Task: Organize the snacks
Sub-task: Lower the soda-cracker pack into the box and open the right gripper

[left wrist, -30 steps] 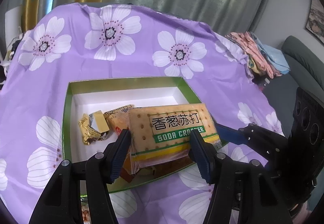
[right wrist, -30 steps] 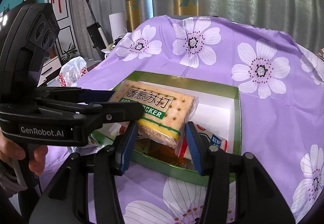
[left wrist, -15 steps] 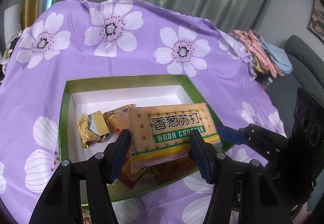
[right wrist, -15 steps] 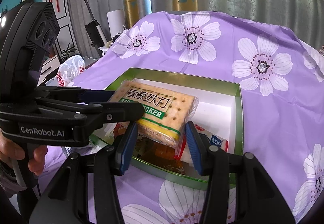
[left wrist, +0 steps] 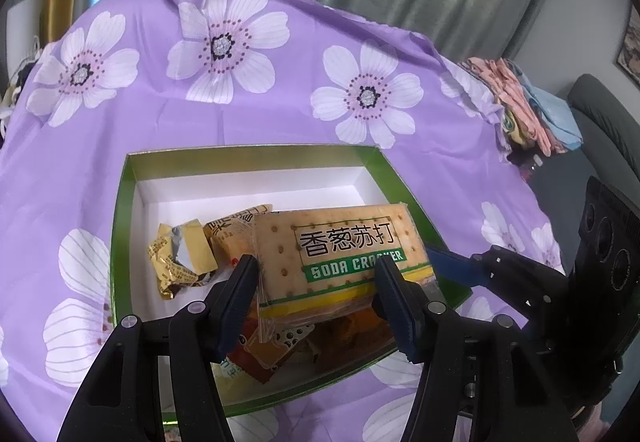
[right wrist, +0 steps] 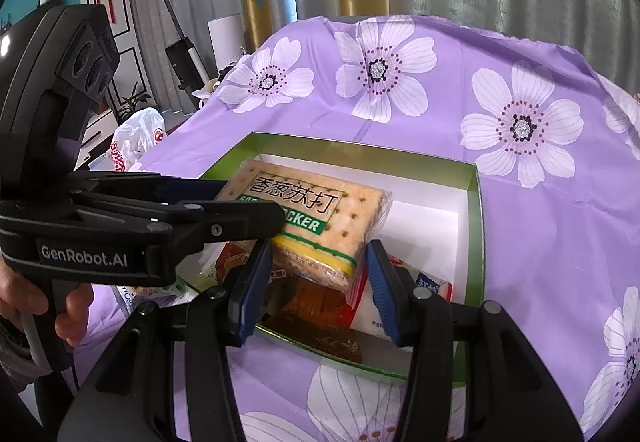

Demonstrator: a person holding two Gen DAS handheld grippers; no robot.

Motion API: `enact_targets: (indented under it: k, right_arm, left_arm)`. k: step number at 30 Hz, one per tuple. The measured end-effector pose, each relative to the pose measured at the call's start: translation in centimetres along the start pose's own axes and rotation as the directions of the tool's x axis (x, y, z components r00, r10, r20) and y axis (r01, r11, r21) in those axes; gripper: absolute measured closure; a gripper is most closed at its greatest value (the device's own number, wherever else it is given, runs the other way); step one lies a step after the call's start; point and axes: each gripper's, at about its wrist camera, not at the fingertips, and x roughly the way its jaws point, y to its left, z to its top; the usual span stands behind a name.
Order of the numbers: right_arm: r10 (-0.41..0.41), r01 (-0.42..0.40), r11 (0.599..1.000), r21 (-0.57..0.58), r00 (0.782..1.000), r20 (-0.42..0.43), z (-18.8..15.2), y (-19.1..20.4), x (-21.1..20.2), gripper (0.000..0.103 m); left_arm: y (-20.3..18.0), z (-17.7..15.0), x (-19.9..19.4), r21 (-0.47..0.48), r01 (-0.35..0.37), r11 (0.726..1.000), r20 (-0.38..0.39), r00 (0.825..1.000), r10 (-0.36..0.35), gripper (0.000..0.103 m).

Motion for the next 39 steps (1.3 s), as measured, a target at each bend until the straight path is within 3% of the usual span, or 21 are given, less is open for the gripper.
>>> enact_targets:
  k: [39]
  right_arm:
    - [0.032, -0.033, 0.999, -0.010, 0.990, -0.141, 0.6, -0.4, 3.6, 0.054]
  left_arm:
    - [1.7, 0.1, 2.7, -0.046, -0.039, 0.998, -0.118, 0.992, 0.034, 0.042]
